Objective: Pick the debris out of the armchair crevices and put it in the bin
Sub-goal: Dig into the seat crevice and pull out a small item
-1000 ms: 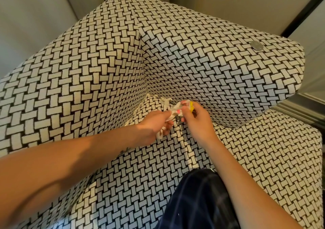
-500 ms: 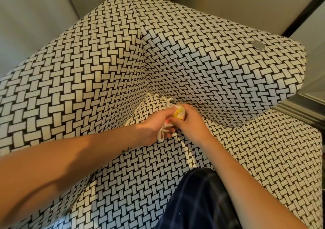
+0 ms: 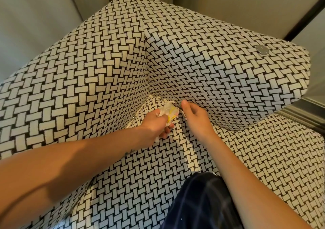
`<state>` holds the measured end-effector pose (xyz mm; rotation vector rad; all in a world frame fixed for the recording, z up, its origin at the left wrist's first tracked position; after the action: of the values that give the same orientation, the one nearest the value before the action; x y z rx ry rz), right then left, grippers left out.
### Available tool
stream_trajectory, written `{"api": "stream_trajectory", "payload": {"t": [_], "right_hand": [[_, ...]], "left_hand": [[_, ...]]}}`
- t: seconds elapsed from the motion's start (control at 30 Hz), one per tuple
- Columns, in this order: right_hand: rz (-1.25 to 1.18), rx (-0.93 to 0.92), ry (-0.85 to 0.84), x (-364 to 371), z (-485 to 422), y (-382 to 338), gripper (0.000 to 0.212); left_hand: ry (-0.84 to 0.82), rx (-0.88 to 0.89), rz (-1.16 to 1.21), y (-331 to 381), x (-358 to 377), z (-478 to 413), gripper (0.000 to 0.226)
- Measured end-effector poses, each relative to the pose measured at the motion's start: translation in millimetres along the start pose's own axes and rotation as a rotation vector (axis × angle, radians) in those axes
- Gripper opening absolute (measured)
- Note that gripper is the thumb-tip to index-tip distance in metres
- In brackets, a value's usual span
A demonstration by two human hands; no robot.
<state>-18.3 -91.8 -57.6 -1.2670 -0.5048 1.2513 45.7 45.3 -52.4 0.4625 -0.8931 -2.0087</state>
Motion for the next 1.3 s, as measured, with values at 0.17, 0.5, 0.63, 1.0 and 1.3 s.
{"api": "stream_trajectory", "payload": {"t": [0.17,0.5,0.63,1.0,1.3], "right_hand": [[0.302,0.082,-0.083,9,-22,-7,0.036],[0.31,0.354,-0.252,25,-59,-11,0.063],[0.119,0.447,-0.229,42,-71,-9,0.094],[0.232,0.346,-0.041,46,-78,11,0.039],[0.501,0.374,0.057,59,-84,9,0.062]], "left_hand": [[0.042,-0.003,-0.054,2,-1,1,0.026],[0.094,-0.03,-0.108,2,-3,3,0.02],[0.096,-0.036,-0.082,3,-4,6,0.019],[0.111,-0.042,-0.101,4,-3,7,0.016],[0.117,-0.059,-0.067,0,-4,3,0.018]]}}
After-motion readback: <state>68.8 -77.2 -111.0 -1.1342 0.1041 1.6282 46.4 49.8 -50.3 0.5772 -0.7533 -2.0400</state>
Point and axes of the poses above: each hand's wrist, its own z-axis away from the middle knuckle, its own x-axis out of the palm, y = z × x, the point moved 2 cm from there along -z, towards the middle knuckle, and after that the axes turned 4 degrees about -y, right-handed, at the moved point
